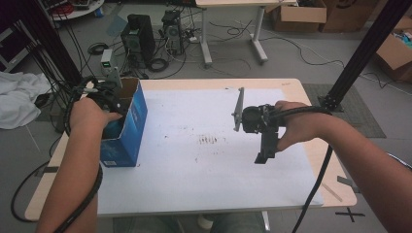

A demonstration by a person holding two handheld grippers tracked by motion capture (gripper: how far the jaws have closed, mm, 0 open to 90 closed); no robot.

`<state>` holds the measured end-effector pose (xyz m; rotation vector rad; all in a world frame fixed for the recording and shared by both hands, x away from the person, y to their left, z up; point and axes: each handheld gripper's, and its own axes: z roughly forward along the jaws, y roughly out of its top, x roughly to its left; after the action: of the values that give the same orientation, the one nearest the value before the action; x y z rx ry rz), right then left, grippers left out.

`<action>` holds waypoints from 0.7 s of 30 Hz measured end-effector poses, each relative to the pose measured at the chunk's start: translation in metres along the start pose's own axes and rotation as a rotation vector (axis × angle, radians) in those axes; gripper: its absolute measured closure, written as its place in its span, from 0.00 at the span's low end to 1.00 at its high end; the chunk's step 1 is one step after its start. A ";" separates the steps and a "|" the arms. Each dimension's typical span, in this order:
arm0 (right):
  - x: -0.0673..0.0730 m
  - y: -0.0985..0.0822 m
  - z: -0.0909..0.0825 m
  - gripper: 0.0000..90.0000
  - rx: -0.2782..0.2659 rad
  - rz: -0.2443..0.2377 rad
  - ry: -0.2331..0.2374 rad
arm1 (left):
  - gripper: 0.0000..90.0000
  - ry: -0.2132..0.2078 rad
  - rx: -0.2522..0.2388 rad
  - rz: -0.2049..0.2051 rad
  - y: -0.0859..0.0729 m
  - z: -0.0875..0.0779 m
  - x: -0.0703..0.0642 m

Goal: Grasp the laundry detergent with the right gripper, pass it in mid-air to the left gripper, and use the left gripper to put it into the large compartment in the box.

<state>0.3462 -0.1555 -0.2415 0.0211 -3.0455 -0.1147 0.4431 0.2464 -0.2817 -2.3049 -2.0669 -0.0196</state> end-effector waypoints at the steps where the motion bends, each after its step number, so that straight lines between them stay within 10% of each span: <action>1: 0.000 0.000 0.000 0.00 0.000 0.000 -0.001 | 0.34 0.005 0.001 0.005 0.000 -0.001 0.000; 21: 0.001 0.004 0.000 0.00 -0.013 -0.005 -0.011 | 0.26 -0.020 -0.034 0.025 -0.007 -0.039 0.000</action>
<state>0.3456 -0.1513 -0.2413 0.0277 -3.0557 -0.1352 0.4367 0.2457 -0.2422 -2.3598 -2.0626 -0.0319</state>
